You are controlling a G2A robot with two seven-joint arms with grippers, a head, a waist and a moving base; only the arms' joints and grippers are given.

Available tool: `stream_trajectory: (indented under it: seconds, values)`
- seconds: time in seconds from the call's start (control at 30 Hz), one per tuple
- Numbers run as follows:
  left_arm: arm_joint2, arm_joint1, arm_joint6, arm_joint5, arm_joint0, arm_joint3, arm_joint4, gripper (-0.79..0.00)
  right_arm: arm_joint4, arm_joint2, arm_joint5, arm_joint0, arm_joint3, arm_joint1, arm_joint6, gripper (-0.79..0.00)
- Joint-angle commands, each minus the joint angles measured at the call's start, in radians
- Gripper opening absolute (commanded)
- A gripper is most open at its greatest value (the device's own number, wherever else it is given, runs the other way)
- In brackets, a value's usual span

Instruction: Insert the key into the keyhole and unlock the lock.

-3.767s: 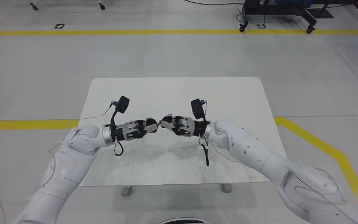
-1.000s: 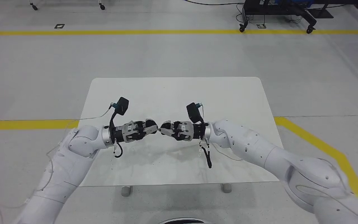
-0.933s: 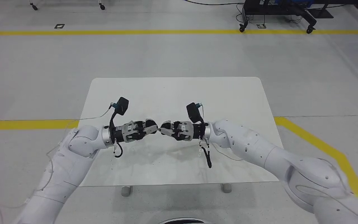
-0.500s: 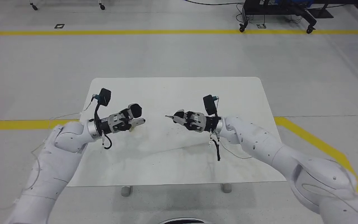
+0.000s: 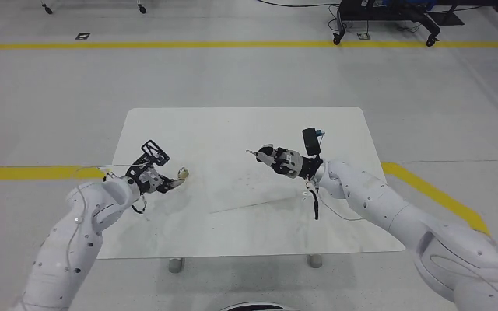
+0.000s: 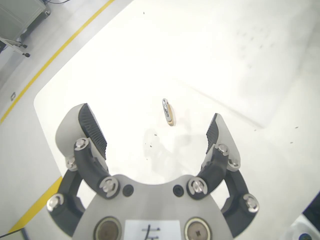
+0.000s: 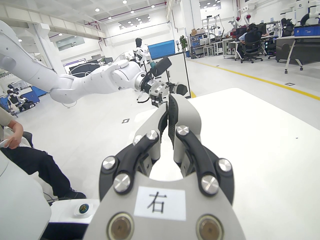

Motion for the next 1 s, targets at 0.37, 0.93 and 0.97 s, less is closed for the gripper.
stream_trajectory:
  seconds: [0.37, 0.93, 0.97]
  values:
    - [0.177, -0.049, -0.064, 0.106, -0.140, 0.133, 0.058, -0.369, 0.000, 0.000, 0.000, 0.000, 0.000, 0.000, 0.000, -0.785]
    - [0.233, -0.077, -0.120, 0.134, -0.198, 0.182, 0.064, -0.785, 0.000, 0.000, 0.000, 0.000, 0.000, 0.000, 0.000, -0.785]
    - [0.234, -0.078, -0.120, 0.133, -0.197, 0.181, 0.062, -0.785, 0.000, 0.000, 0.000, 0.000, 0.000, 0.000, 0.000, -0.785]
